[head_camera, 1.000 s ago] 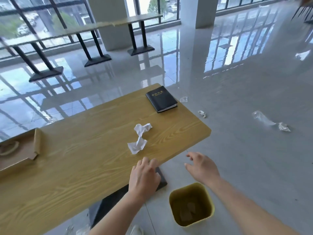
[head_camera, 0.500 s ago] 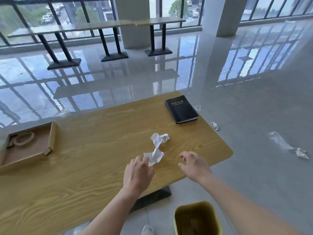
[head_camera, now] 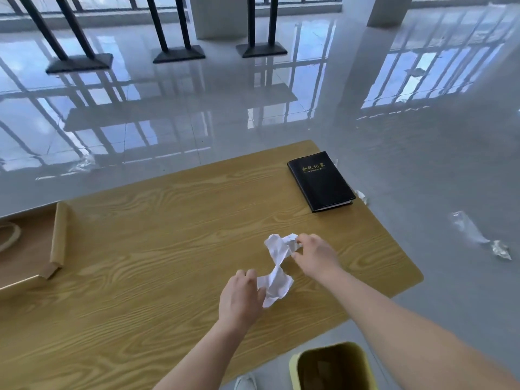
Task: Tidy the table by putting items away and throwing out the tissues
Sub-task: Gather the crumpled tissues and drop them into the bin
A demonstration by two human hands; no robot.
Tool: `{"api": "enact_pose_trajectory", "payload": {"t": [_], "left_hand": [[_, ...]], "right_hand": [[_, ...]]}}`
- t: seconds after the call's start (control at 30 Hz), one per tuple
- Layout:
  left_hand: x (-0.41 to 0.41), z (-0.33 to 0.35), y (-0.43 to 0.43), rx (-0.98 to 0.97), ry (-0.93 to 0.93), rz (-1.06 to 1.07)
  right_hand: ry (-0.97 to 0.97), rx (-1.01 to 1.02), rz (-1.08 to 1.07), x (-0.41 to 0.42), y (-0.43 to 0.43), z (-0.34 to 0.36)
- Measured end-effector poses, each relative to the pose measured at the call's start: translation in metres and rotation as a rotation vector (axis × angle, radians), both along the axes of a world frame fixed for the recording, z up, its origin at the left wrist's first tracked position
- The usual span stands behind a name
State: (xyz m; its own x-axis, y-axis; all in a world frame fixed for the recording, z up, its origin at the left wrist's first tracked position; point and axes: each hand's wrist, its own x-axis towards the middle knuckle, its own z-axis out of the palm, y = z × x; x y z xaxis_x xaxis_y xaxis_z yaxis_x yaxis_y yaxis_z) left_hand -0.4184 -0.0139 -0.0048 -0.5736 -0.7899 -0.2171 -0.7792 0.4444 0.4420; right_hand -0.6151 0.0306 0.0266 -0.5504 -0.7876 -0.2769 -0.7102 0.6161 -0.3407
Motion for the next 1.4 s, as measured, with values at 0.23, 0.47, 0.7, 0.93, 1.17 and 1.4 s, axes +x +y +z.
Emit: {"api": "enact_pose_trajectory", "payload": {"t": [0.23,0.47,0.7,0.93,1.17,1.4], "left_hand": [[-0.017,-0.014,-0.006,0.13,0.011,0.182],[-0.003,-0.015,-0.016,0.09,0.08,0.294],[0.008,-0.005,-0.026,0.008,0.104,0.327],[-0.003,0.009,-0.021,-0.015,0.149,0.278],[-0.005,0.021,-0.016,-0.029,0.195,0.226],[-0.024,0.03,-0.005,-0.009,0.255,0.106]], "right_hand": [[0.032,0.08,0.093,-0.004,-0.043,-0.022],[0.089,0.119,0.12,-0.009,-0.044,-0.041],[0.108,0.031,0.104,-0.007,-0.027,-0.05],[0.095,-0.111,0.061,-0.004,-0.008,-0.034],[0.113,-0.17,-0.006,0.0,0.03,-0.013],[0.126,-0.18,-0.132,0.004,0.072,0.004]]}}
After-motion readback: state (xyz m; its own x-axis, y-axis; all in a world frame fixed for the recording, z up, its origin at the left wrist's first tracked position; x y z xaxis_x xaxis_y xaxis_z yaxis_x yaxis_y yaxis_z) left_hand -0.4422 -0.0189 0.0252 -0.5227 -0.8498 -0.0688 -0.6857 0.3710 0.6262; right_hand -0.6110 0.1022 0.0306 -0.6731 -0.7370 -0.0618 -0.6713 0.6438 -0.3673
